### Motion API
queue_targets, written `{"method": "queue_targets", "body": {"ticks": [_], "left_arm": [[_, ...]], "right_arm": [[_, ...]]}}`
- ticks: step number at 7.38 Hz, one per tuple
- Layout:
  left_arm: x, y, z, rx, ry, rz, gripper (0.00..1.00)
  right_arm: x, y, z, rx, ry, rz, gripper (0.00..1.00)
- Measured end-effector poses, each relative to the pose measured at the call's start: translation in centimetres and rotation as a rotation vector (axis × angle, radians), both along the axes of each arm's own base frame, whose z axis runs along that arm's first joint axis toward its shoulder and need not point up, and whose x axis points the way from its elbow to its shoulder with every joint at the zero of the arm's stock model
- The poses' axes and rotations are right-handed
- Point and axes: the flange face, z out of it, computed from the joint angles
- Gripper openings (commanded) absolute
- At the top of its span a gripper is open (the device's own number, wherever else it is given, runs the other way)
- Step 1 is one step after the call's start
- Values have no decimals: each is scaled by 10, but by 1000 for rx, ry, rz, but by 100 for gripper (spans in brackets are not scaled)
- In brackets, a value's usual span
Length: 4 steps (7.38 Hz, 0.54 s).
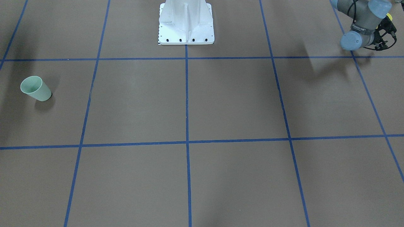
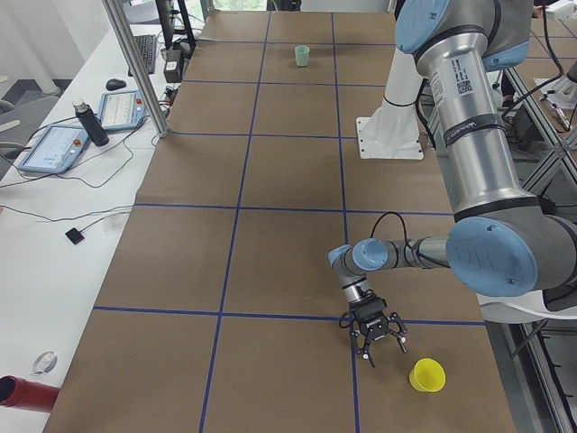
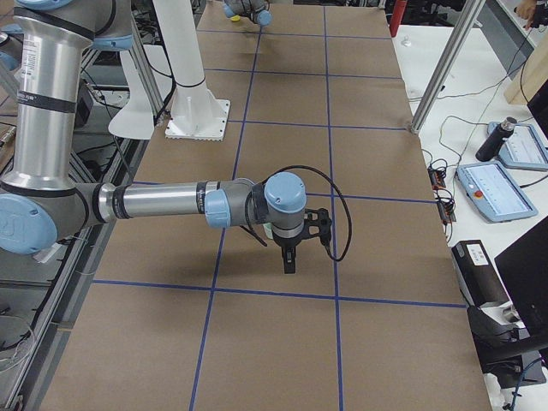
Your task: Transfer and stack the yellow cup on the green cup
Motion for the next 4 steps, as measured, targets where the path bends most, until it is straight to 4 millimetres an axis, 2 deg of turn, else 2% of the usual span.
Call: {"method": "queue_targets", "body": {"ticks": [4], "left_arm": [[-17,19,21,-108,-29,-70,99]], "right_arm": [[0,2,-1,-31,5,5,99]]}}
